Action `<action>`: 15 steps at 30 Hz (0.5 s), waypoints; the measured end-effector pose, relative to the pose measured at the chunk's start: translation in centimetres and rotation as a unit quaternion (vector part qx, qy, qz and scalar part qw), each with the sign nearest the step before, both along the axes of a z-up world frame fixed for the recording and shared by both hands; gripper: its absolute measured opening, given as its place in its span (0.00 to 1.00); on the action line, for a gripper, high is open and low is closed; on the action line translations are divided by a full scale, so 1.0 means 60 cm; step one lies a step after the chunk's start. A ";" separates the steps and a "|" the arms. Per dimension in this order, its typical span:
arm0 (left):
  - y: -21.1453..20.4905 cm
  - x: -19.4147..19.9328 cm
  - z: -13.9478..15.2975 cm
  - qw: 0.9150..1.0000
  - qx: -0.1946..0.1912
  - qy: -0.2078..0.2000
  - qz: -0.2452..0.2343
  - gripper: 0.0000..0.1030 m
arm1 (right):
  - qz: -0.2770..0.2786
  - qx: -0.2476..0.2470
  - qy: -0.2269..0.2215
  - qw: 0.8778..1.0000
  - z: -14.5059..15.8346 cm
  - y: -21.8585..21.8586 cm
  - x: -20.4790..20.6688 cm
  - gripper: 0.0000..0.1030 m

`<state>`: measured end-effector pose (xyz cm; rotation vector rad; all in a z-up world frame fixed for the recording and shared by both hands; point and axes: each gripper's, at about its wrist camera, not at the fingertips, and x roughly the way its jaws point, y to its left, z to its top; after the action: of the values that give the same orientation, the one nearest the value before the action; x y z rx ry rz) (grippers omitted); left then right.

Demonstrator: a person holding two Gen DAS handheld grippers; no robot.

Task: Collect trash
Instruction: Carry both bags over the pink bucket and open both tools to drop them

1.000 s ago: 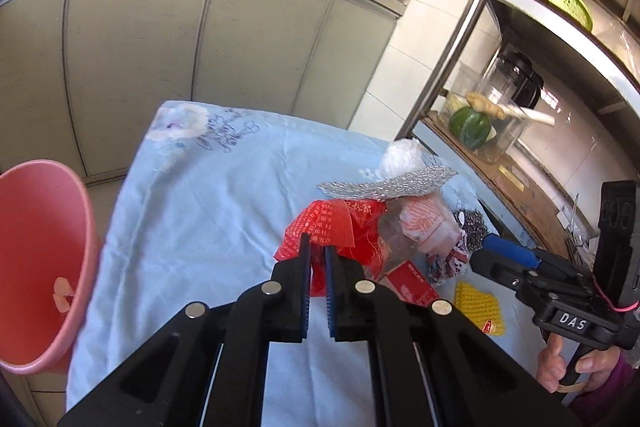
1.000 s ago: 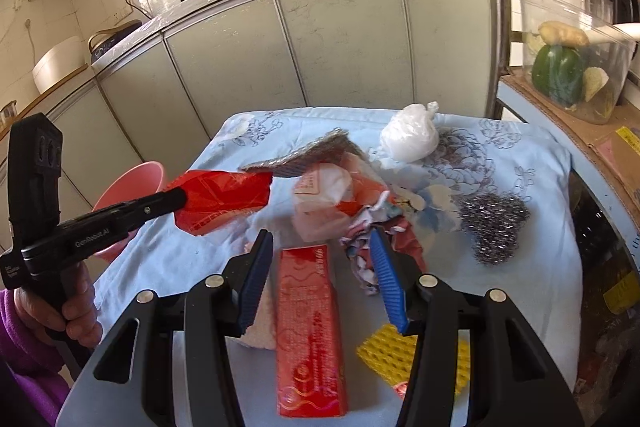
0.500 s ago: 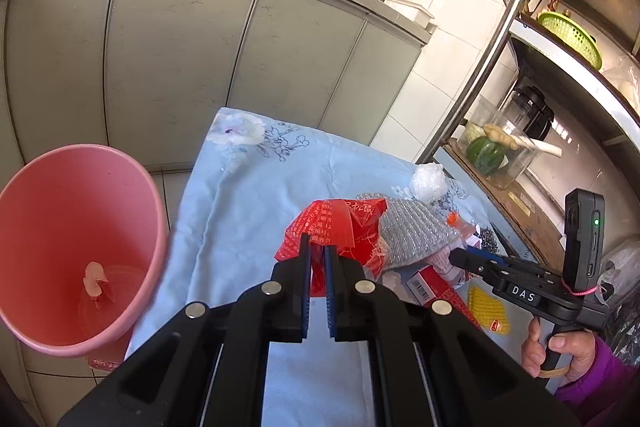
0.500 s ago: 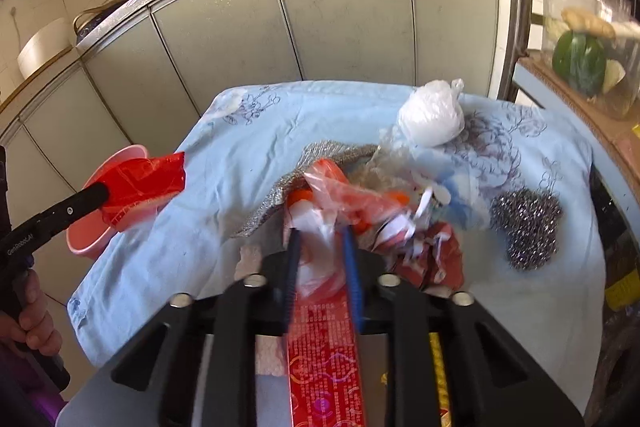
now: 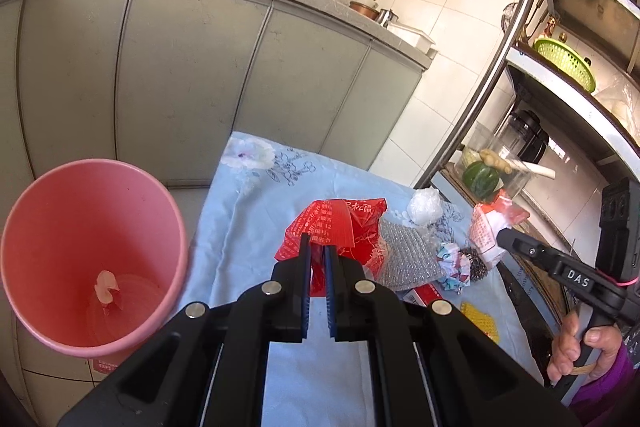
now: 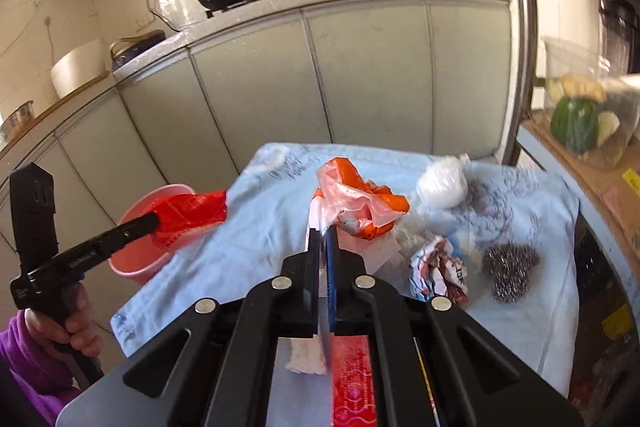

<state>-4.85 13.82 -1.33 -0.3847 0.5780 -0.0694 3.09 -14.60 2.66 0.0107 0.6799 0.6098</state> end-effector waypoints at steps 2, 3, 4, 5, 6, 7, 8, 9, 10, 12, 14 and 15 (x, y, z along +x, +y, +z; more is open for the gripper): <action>0.011 -0.011 0.007 1.000 0.004 -0.007 0.011 0.05 | 0.020 0.002 -0.007 1.000 0.011 0.021 -0.002 0.03; 0.017 -0.018 0.011 1.000 0.007 -0.010 0.018 0.05 | 0.036 0.006 -0.008 0.999 0.016 0.038 -0.002 0.03; 0.025 -0.025 0.015 1.000 0.010 -0.014 0.026 0.05 | 0.050 0.010 -0.007 0.999 0.019 0.054 -0.002 0.03; 0.035 -0.033 0.018 0.999 0.014 -0.016 0.034 0.05 | 0.067 0.014 -0.007 0.998 0.022 0.073 -0.002 0.03; 0.043 -0.042 0.021 0.999 0.019 -0.019 0.043 0.05 | 0.079 0.017 -0.006 0.997 0.023 0.090 -0.003 0.03; 0.054 -0.053 0.025 0.998 0.027 -0.022 0.055 0.05 | 0.097 0.021 -0.005 0.995 0.025 0.112 -0.004 0.03; 0.064 -0.062 0.029 0.997 0.034 -0.024 0.066 0.05 | 0.110 0.024 -0.004 0.994 0.027 0.129 -0.005 0.03; 0.076 -0.073 0.033 0.995 0.044 -0.026 0.080 0.05 | 0.132 0.027 -0.003 0.991 0.028 0.159 -0.005 0.03; 0.087 -0.081 0.036 0.994 0.050 -0.025 0.092 0.05 | 0.144 0.027 -0.001 0.989 0.028 0.176 -0.006 0.03; 0.115 -0.099 0.041 0.991 0.060 -0.024 0.120 0.05 | 0.174 0.027 0.005 0.984 0.027 0.222 -0.004 0.03; 0.137 -0.116 0.045 0.986 0.076 -0.023 0.148 0.05 | 0.198 0.028 0.011 0.980 0.026 0.263 -0.004 0.03; 0.147 -0.122 0.046 0.984 0.083 -0.021 0.159 0.05 | 0.211 0.028 0.013 0.977 0.025 0.286 -0.005 0.03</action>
<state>-12.16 22.63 1.45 -0.3093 0.4701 0.2752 2.81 2.55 4.17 -0.0749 0.6950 1.0387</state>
